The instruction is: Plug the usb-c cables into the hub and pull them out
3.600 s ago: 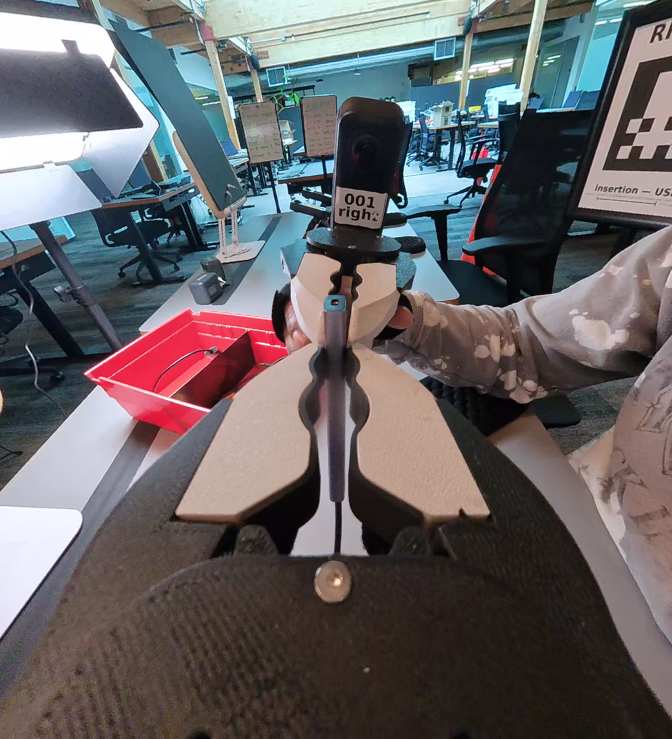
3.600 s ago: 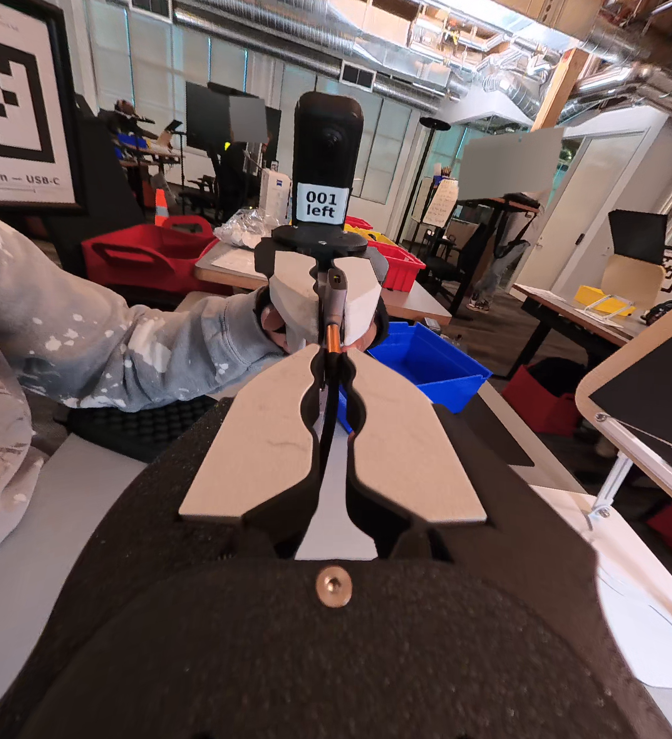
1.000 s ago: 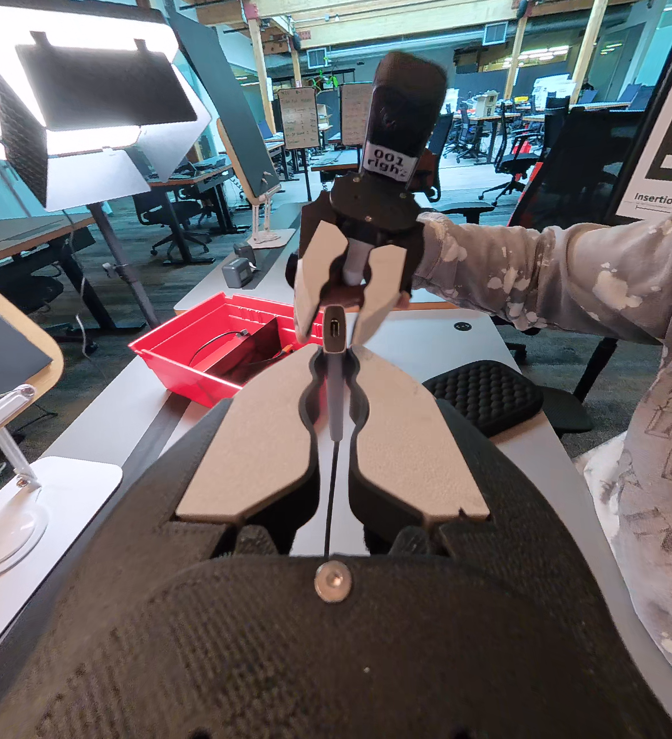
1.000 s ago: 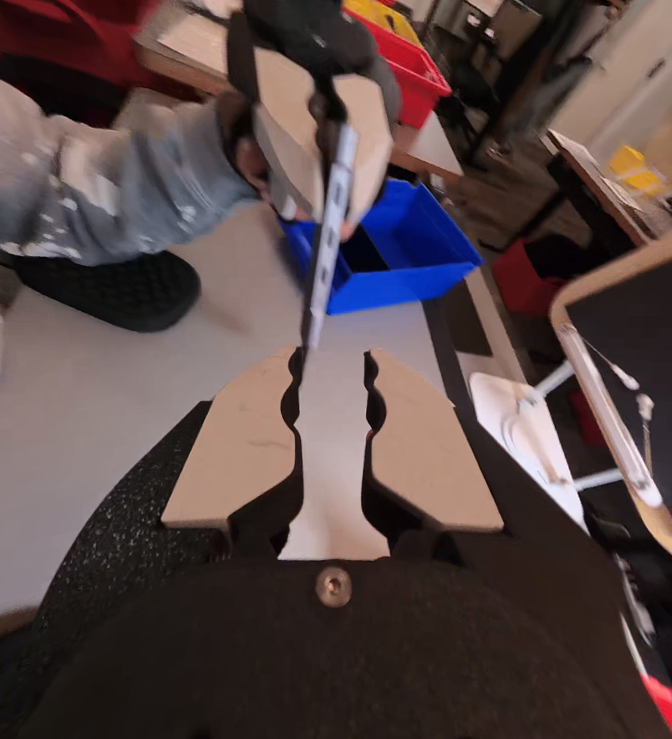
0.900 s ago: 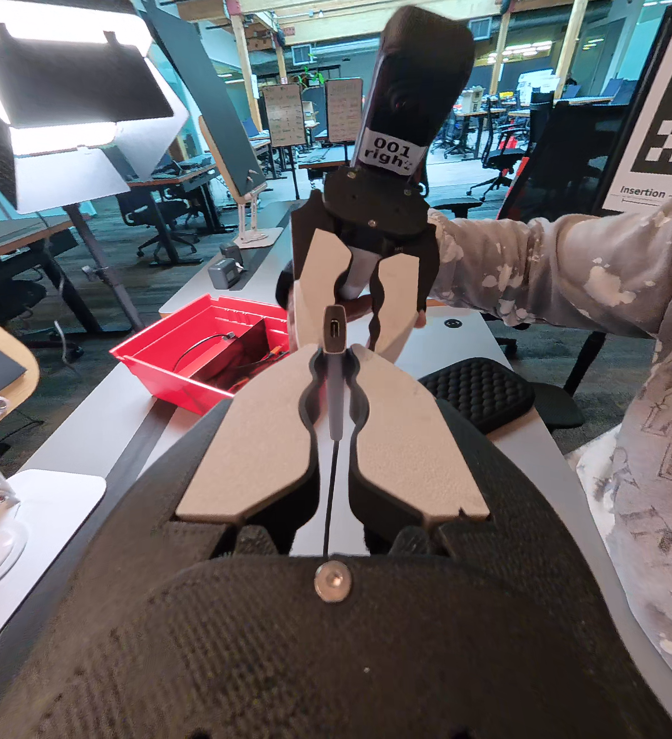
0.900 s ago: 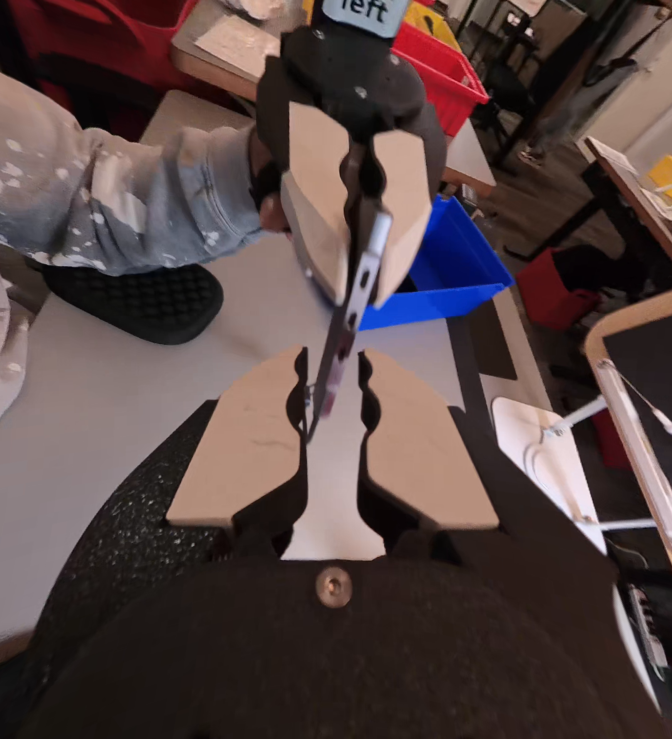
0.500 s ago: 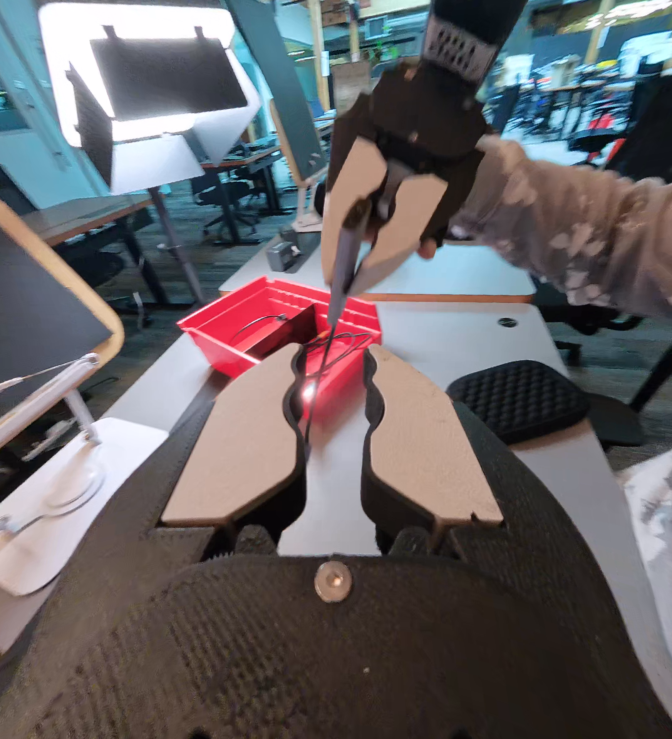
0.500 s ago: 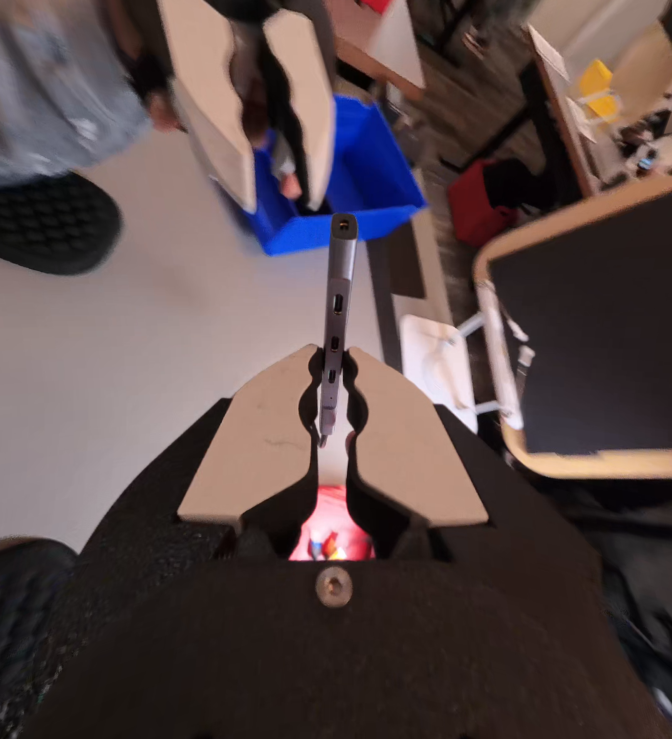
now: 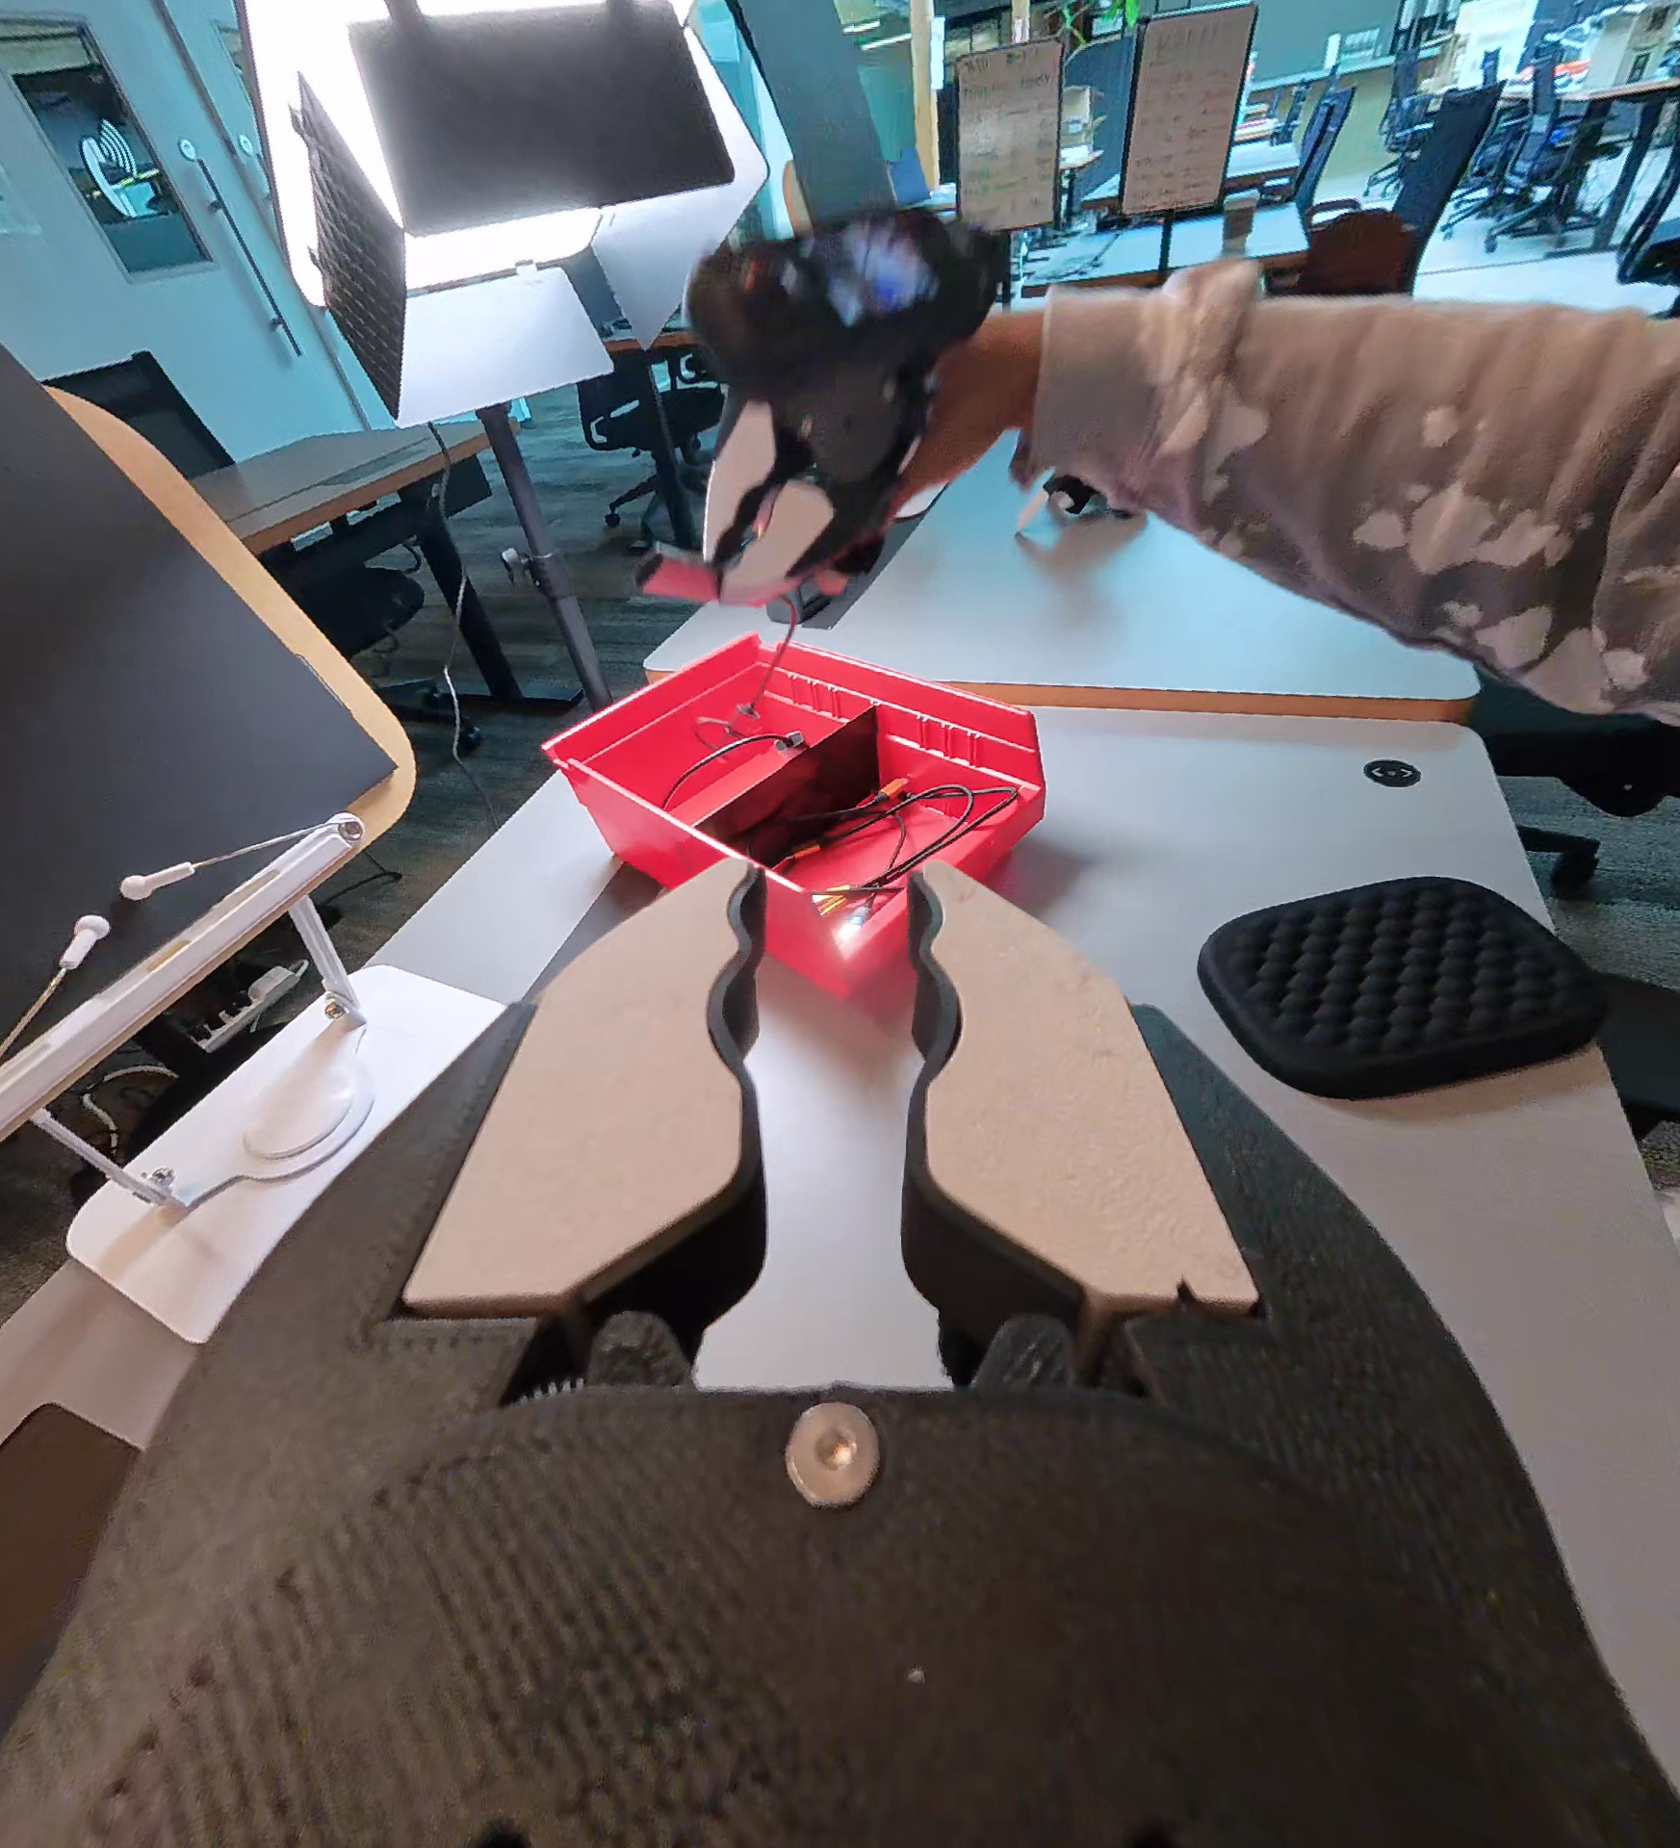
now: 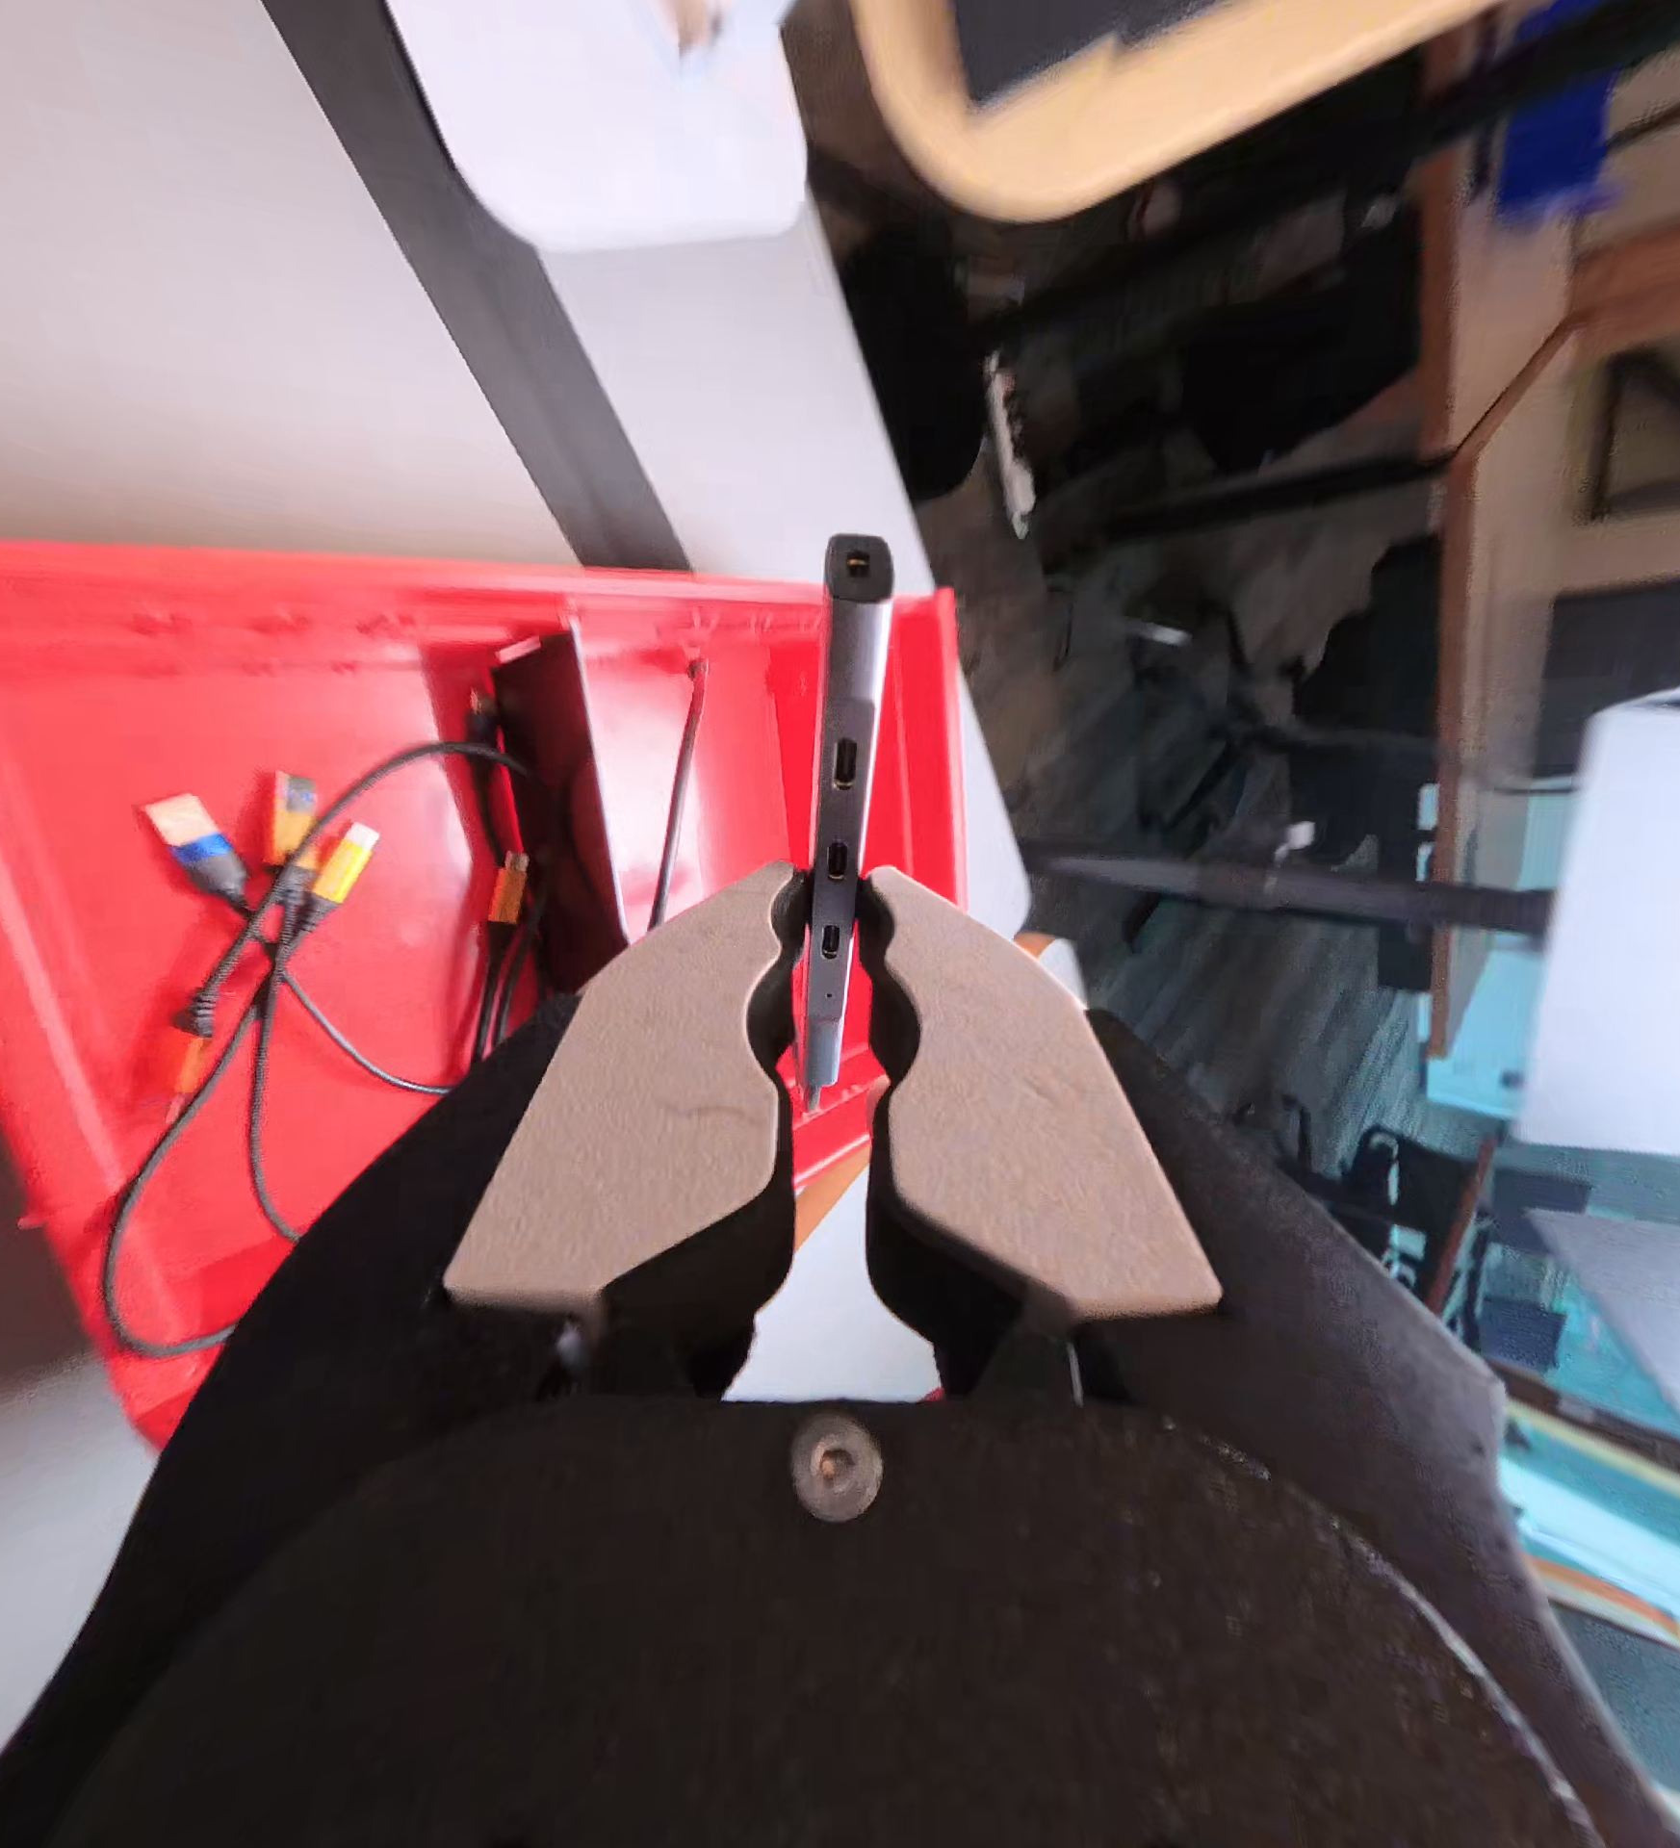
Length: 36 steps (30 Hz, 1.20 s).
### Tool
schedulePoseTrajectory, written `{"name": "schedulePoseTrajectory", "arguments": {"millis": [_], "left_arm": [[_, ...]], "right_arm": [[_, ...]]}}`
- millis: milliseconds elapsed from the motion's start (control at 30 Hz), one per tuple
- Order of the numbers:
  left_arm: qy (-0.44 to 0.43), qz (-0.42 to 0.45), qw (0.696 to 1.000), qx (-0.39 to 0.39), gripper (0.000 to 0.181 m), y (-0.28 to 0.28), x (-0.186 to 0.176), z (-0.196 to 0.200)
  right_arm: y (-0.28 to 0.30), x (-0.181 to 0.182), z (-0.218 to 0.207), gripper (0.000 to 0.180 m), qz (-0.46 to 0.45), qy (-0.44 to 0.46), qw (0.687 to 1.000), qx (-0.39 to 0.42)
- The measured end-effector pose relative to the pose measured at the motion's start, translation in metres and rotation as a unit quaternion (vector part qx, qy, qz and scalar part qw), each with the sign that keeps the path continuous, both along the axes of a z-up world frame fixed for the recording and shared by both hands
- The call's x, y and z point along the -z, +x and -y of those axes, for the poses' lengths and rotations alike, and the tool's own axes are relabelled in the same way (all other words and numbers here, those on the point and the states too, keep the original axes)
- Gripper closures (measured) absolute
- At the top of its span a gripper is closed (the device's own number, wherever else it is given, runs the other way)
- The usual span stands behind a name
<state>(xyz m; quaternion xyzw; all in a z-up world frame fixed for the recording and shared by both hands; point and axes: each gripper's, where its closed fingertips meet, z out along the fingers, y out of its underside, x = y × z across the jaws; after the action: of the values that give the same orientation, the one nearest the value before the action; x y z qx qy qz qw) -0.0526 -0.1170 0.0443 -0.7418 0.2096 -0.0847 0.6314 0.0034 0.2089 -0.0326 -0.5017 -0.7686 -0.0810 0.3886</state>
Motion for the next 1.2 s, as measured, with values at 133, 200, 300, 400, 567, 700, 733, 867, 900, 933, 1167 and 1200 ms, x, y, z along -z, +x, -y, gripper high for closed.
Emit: {"name": "schedulePoseTrajectory", "arguments": {"millis": [133,200,300,400,567,700,733,867,900,933,1167,1200], "left_arm": [[-0.009,-0.006,1.000,-0.009,0.154,-0.006,0.005,-0.002],[-0.015,-0.007,1.000,-0.015,0.154,-0.011,0.009,-0.004],[-0.025,-0.004,0.999,-0.023,0.154,-0.020,0.014,-0.006],[-0.032,0.005,0.999,-0.027,0.153,-0.028,0.018,-0.009],[-0.038,0.008,0.999,-0.031,0.153,-0.032,0.022,-0.010],[-0.041,0.003,0.998,-0.037,0.153,-0.033,0.022,-0.009],[-0.042,0.001,0.998,-0.041,0.153,-0.034,0.021,-0.009],[-0.043,-0.007,0.997,-0.066,0.152,-0.045,0.020,-0.004],[-0.044,-0.009,0.996,-0.076,0.152,-0.050,0.019,-0.002],[-0.046,-0.011,0.995,-0.089,0.152,-0.057,0.020,0.000],[-0.097,-0.032,0.978,-0.179,0.148,-0.112,0.035,0.033],[-0.114,-0.033,0.975,-0.189,0.147,-0.120,0.044,0.041]], "right_arm": [[-0.004,0.077,-0.042,0.170,0.024,-0.033,0.998,0.053],[-0.009,0.100,-0.054,0.170,0.015,-0.054,0.996,0.067],[-0.011,0.118,-0.063,0.164,0.006,-0.117,0.989,0.092],[-0.007,0.120,-0.071,0.152,0.004,-0.153,0.982,0.115],[-0.011,0.071,-0.075,0.150,-0.110,-0.160,0.975,0.110],[-0.016,0.015,-0.043,0.151,-0.244,-0.180,0.951,0.057],[-0.015,0.002,-0.030,0.152,-0.275,-0.182,0.943,0.040],[0.002,-0.018,0.034,0.153,-0.339,-0.198,0.919,-0.025],[0.009,-0.014,0.049,0.152,-0.343,-0.201,0.917,-0.032],[0.017,-0.007,0.063,0.151,-0.341,-0.203,0.917,-0.036],[0.076,0.083,0.117,0.147,-0.260,-0.174,0.950,-0.005],[0.083,0.094,0.122,0.147,-0.246,-0.165,0.955,-0.006]]}}
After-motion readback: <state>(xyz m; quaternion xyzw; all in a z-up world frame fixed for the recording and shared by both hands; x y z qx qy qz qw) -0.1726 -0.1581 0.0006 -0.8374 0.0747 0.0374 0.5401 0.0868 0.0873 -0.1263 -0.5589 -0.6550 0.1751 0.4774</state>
